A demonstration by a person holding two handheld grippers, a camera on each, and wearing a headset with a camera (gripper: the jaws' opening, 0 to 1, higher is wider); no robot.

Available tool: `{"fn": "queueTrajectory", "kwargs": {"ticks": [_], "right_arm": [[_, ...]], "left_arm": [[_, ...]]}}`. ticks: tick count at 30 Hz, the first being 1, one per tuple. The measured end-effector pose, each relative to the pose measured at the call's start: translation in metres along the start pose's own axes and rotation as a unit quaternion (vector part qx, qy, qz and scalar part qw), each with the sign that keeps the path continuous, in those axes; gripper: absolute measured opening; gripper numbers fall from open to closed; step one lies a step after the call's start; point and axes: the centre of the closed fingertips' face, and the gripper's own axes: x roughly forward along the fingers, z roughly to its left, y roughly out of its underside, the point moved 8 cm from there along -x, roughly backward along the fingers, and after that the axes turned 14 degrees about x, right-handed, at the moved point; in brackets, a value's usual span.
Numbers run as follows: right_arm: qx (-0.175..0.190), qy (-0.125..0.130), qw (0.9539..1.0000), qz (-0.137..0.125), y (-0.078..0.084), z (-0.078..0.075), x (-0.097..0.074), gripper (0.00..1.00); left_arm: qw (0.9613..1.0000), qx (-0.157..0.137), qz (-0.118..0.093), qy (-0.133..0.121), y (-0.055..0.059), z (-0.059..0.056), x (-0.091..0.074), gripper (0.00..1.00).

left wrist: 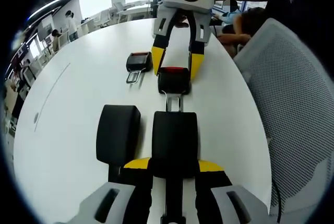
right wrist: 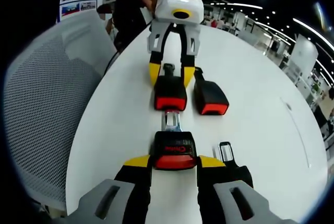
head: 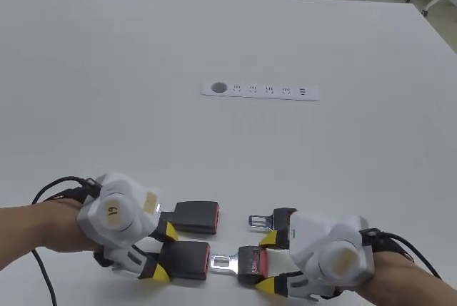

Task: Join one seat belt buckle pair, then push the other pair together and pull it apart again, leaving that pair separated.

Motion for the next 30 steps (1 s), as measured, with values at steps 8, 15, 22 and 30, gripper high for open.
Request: {"fn": "queueTrajectory", "kwargs": {"ticks": [8,15,22,30], "right_arm": [[-0.002,-0.004,1.0000,0.001,-0.003,0.000,0.005,0.30],[-0.004,-0.006,1.0000,0.001,-0.006,0.001,0.007,0.30],[-0.004,-0.008,1.0000,-0.004,-0.011,0.003,0.008,0.30],[-0.004,-0.011,0.9999,-0.010,-0.013,0.005,0.011,0.30]], "left_arm": [[1.0000,0.000,0.002,0.000,0.000,0.000,0.000,0.32],[1.0000,-0.002,0.001,0.001,-0.001,-0.001,-0.001,0.32],[1.0000,-0.007,0.000,0.000,-0.001,-0.001,-0.002,0.32],[1.0000,-0.004,0.003,0.001,-0.002,-0.001,-0.002,0.32]]}}
